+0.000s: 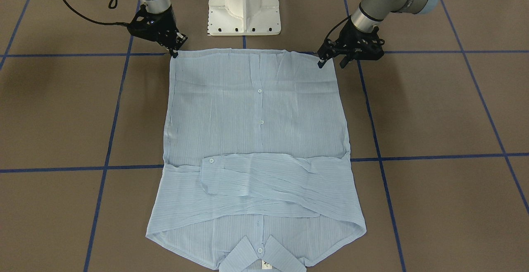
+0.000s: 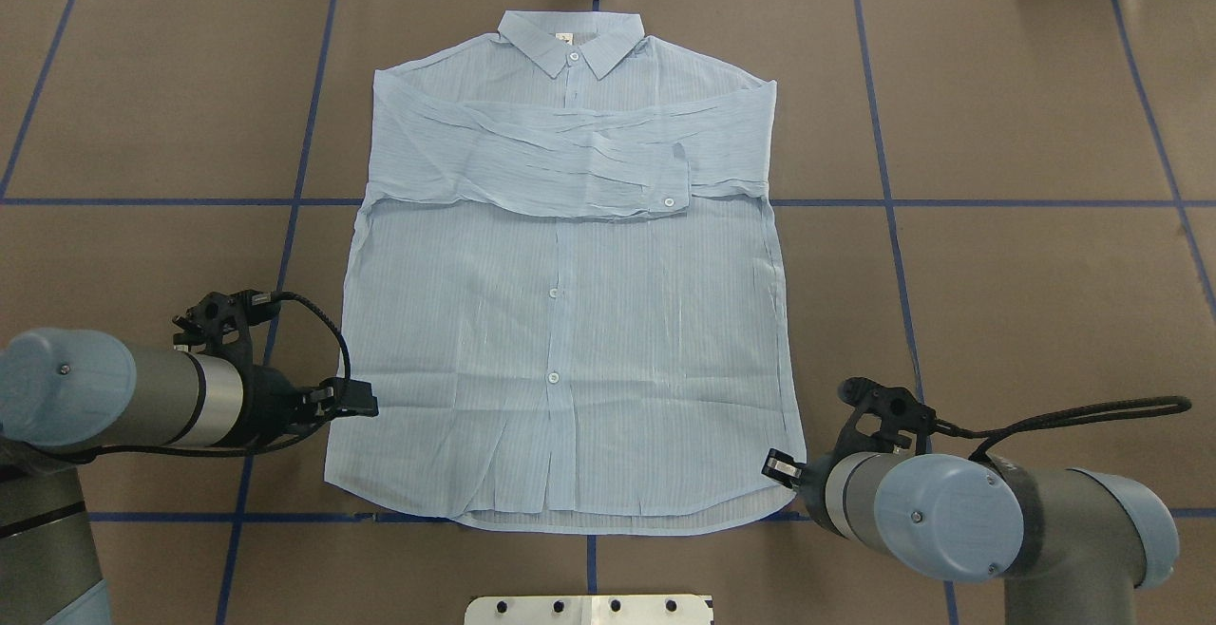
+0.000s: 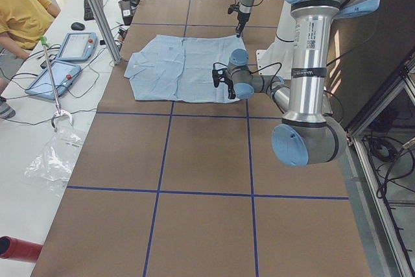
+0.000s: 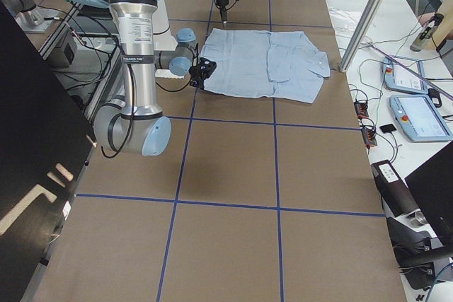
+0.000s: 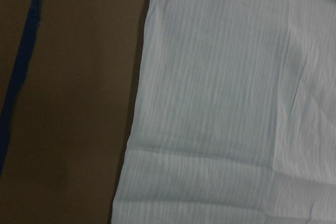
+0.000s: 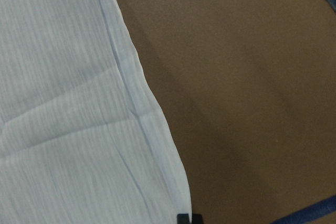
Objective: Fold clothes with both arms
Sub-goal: 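Close both grippers on the hem corners and begin lifting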
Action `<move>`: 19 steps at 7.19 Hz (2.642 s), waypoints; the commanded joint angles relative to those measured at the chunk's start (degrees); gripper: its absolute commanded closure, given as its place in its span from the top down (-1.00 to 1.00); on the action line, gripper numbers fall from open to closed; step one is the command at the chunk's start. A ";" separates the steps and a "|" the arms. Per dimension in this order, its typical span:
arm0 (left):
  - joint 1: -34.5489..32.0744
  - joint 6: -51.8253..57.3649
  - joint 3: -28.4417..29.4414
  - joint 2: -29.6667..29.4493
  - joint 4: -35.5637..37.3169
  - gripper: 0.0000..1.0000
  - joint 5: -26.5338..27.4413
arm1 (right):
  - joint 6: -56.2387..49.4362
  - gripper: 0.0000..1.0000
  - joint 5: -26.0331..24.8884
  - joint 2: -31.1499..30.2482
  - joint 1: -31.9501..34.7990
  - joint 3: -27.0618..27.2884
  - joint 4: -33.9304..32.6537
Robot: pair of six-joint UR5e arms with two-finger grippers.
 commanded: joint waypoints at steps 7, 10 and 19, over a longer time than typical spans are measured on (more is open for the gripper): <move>3.58 -2.28 0.28 2.75 0.40 0.21 0.04 | 0.09 -1.00 -0.09 0.01 -0.09 0.03 0.03; 3.85 -2.90 0.28 2.85 0.40 -0.03 -0.13 | 0.09 -1.00 -0.18 0.01 -0.09 0.03 0.03; 4.90 -4.57 -0.06 3.11 1.01 -1.00 -0.57 | 0.09 -1.00 -0.44 0.01 0.00 0.12 0.03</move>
